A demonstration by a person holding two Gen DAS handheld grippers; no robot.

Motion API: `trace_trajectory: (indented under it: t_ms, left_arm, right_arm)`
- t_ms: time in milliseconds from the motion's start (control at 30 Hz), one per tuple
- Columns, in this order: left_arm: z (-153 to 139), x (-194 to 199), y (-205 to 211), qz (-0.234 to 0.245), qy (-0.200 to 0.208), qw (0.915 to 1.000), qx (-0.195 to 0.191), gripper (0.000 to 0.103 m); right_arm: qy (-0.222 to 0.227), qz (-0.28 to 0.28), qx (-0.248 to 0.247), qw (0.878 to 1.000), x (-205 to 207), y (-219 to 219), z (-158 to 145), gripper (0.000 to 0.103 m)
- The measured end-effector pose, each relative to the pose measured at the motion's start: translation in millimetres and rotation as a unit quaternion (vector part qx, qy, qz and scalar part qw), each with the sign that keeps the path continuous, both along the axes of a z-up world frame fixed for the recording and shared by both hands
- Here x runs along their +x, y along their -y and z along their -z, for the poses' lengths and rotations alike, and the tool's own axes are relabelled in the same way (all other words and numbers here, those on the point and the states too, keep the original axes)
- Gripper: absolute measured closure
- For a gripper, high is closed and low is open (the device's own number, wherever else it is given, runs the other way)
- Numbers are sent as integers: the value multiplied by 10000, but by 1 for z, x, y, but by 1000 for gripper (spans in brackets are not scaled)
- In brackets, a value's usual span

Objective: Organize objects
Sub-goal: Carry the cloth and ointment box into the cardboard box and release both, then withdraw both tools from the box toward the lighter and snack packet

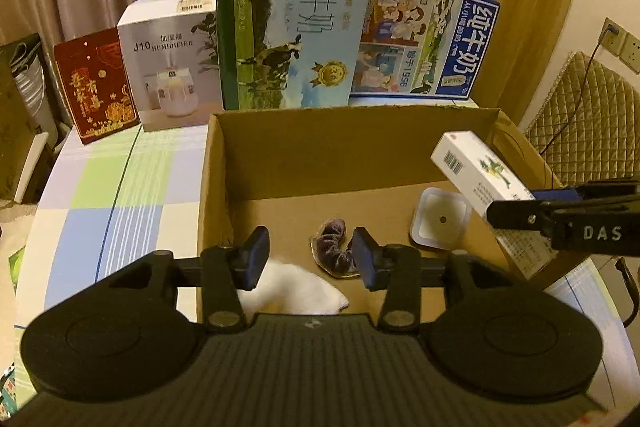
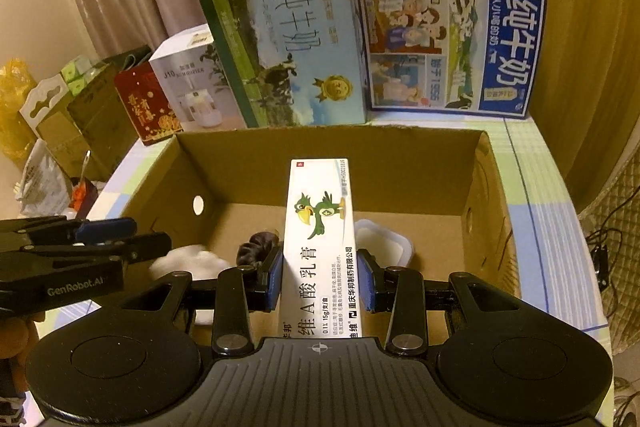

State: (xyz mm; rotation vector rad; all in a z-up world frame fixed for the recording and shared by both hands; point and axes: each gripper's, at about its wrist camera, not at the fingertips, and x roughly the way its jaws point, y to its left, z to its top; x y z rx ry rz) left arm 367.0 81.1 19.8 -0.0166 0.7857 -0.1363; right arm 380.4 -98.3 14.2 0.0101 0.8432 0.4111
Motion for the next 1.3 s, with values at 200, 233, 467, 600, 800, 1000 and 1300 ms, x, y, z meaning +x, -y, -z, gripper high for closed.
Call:
trace_trajectory:
  t_ms: [200,233,467,600,800,1000,1300]
  left_arm:
    - [-10,-6,-10,-124,185,9997,-91,63]
    - [-12,-7,-11,-119,217,9996,-103,63]
    - [-28,-27,-15,-123,417,9989,-193,56]
    - [-33,-50,-20,-214,485,9982,-287,52]
    - [-42,-97,-26,-411,551,9970,-348,40]
    - [-47,-155,-23,-506,560,9968,-252,23]
    - [-42,-236,1,-426,640,9970,-46,2]
  right_arm:
    - [28,-25,81,10000,5,-5,4,68]
    - [130,-27,127,9998,5,-7,3,68]
    - [408,15,386,9984,-4,-2,-9,32]
    - [496,71,417,9979,-25,10,-16,32]
    - [602,218,450,9969,-82,36,-26,29]
    - [547,396,613,9958,-156,59,-25,25]
    - [338,708,648,9948,-254,88,-14,24]
